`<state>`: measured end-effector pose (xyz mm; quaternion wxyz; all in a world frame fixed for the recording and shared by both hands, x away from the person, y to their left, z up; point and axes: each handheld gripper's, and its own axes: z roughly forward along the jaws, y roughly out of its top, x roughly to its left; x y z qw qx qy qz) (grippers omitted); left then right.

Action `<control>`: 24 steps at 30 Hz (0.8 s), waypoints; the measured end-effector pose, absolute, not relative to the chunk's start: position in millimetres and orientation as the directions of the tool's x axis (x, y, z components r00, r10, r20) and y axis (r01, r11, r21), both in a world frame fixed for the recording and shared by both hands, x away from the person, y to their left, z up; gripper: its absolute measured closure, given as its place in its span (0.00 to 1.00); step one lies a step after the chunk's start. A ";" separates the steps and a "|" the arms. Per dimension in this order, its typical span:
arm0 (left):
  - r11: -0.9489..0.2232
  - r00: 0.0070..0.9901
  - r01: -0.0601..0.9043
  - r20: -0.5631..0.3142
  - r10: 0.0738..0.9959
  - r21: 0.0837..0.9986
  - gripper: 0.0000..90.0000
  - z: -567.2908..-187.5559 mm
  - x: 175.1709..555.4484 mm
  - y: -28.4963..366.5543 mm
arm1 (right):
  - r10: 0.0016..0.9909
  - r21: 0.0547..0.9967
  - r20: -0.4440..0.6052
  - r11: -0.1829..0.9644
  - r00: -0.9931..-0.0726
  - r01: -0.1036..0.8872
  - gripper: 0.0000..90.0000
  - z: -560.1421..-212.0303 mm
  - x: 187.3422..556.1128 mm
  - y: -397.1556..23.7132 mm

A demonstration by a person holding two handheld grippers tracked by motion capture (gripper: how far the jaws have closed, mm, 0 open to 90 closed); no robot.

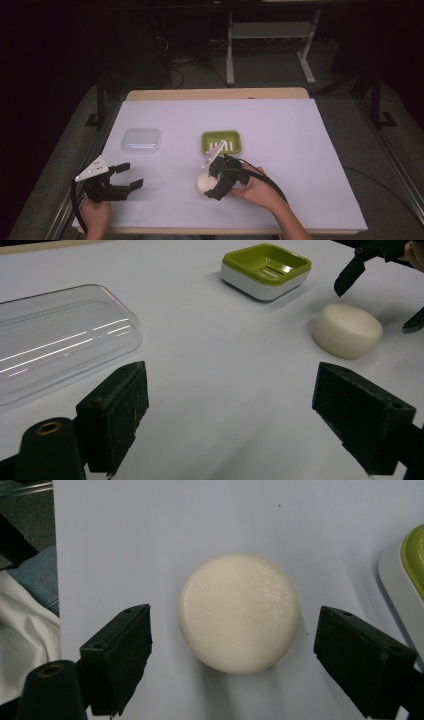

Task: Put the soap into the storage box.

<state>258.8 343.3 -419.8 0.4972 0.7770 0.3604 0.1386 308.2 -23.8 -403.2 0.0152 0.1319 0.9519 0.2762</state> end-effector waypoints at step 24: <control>-0.244 0.702 0.422 -0.144 0.698 0.873 0.16 -419.7 258.6 343.0 | 0.271 0.525 0.043 0.813 -0.962 0.253 0.16 -417.6 310.6 -14.0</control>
